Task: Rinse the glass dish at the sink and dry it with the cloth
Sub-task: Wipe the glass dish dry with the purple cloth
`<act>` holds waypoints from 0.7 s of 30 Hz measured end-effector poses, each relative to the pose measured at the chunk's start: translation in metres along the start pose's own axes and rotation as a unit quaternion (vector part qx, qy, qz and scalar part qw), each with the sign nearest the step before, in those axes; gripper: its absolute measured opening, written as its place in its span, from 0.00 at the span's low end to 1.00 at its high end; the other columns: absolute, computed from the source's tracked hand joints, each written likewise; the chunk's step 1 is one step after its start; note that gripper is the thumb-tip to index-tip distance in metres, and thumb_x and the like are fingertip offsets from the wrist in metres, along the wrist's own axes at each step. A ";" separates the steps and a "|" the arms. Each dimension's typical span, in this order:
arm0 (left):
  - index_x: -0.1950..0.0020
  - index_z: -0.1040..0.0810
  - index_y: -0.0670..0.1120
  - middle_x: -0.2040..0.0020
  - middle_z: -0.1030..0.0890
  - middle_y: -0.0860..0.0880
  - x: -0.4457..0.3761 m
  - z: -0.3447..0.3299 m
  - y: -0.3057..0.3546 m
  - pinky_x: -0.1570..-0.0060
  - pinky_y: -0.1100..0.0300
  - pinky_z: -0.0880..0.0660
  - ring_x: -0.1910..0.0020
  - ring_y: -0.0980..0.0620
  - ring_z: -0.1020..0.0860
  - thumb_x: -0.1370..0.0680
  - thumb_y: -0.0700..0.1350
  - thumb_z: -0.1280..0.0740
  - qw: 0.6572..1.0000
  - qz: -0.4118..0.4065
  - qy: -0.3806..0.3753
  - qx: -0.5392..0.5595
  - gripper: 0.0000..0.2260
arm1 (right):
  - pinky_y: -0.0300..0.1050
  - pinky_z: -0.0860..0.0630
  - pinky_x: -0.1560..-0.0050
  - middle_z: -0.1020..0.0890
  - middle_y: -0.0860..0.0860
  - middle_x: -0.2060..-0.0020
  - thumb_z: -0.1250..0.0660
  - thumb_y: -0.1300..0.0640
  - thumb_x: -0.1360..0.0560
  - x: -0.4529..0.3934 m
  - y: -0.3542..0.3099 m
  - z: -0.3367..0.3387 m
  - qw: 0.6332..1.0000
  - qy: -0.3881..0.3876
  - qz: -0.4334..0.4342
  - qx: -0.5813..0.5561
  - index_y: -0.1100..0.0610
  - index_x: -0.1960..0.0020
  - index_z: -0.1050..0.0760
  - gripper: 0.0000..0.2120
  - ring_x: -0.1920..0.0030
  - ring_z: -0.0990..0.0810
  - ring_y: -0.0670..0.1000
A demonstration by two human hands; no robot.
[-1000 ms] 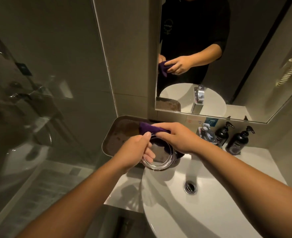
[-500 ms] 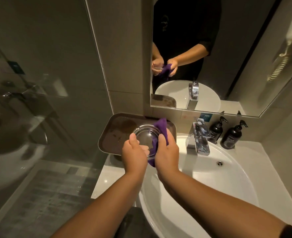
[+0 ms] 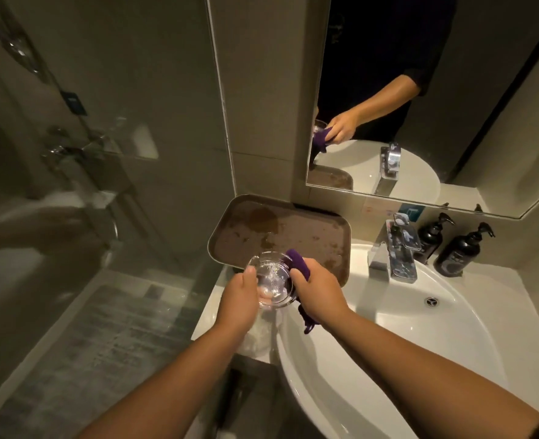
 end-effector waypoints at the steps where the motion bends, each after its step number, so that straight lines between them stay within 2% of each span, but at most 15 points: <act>1: 0.58 0.23 0.50 0.60 0.16 0.43 -0.002 0.004 -0.008 0.51 0.47 0.21 0.59 0.44 0.18 0.17 0.53 0.51 0.999 0.000 -0.013 -0.040 0.20 | 0.45 0.24 0.57 0.18 0.51 0.55 0.43 0.50 0.18 -0.001 0.001 -0.005 0.999 -0.017 0.000 0.049 0.53 0.41 0.26 0.12 0.57 0.21 0.51; 4: 0.58 0.24 0.45 0.66 0.17 0.42 -0.007 0.020 -0.037 0.59 0.52 0.20 0.67 0.44 0.18 0.17 0.52 0.51 0.987 0.027 -0.044 -0.151 0.21 | 0.44 0.28 0.61 0.19 0.51 0.56 0.42 0.47 0.19 -0.006 0.000 -0.025 0.983 -0.073 0.005 0.166 0.53 0.44 0.28 0.11 0.60 0.22 0.52; 6: 0.55 0.23 0.42 0.60 0.16 0.40 -0.010 0.034 -0.052 0.55 0.52 0.21 0.61 0.41 0.17 0.17 0.52 0.51 0.970 0.020 -0.030 -0.240 0.22 | 0.46 0.27 0.61 0.18 0.53 0.53 0.41 0.46 0.20 -0.010 -0.003 -0.040 0.968 -0.106 0.015 0.226 0.54 0.46 0.28 0.12 0.59 0.22 0.54; 9: 0.44 0.24 0.40 0.48 0.18 0.38 -0.014 0.049 -0.067 0.51 0.52 0.26 0.48 0.38 0.20 0.16 0.51 0.50 0.944 -0.001 0.010 -0.331 0.19 | 0.45 0.27 0.60 0.18 0.54 0.51 0.39 0.45 0.21 -0.016 -0.010 -0.062 0.949 -0.138 0.022 0.283 0.54 0.45 0.26 0.13 0.58 0.22 0.55; 11: 0.41 0.28 0.40 0.47 0.18 0.38 -0.017 0.053 -0.076 0.53 0.52 0.27 0.47 0.37 0.21 0.16 0.49 0.50 0.934 -0.001 0.010 -0.357 0.16 | 0.45 0.27 0.59 0.17 0.53 0.51 0.37 0.45 0.21 -0.023 -0.014 -0.077 0.939 -0.147 0.025 0.310 0.54 0.45 0.25 0.13 0.57 0.21 0.55; 14: 0.39 0.29 0.42 0.45 0.18 0.39 -0.026 0.057 -0.098 0.51 0.51 0.26 0.46 0.38 0.21 0.16 0.50 0.50 0.930 0.017 0.003 -0.366 0.17 | 0.47 0.21 0.53 0.17 0.53 0.50 0.36 0.48 0.21 -0.031 -0.014 -0.102 0.923 -0.167 0.040 0.343 0.53 0.42 0.24 0.12 0.52 0.18 0.55; 21: 0.38 0.26 0.44 0.42 0.19 0.40 -0.042 0.053 -0.129 0.47 0.51 0.26 0.43 0.38 0.22 0.16 0.55 0.53 0.938 0.041 -0.017 -0.344 0.22 | 0.52 0.18 0.49 0.16 0.55 0.53 0.32 0.57 0.23 -0.045 -0.002 -0.136 0.868 -0.209 0.068 0.445 0.55 0.42 0.21 0.11 0.55 0.17 0.56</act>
Point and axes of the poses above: each hand's wrist, its own x-axis away from the middle knuckle, its own z-axis out of the back of the hand, y = z × x, the point moved 4 cm from there along -x, towards the middle knuckle
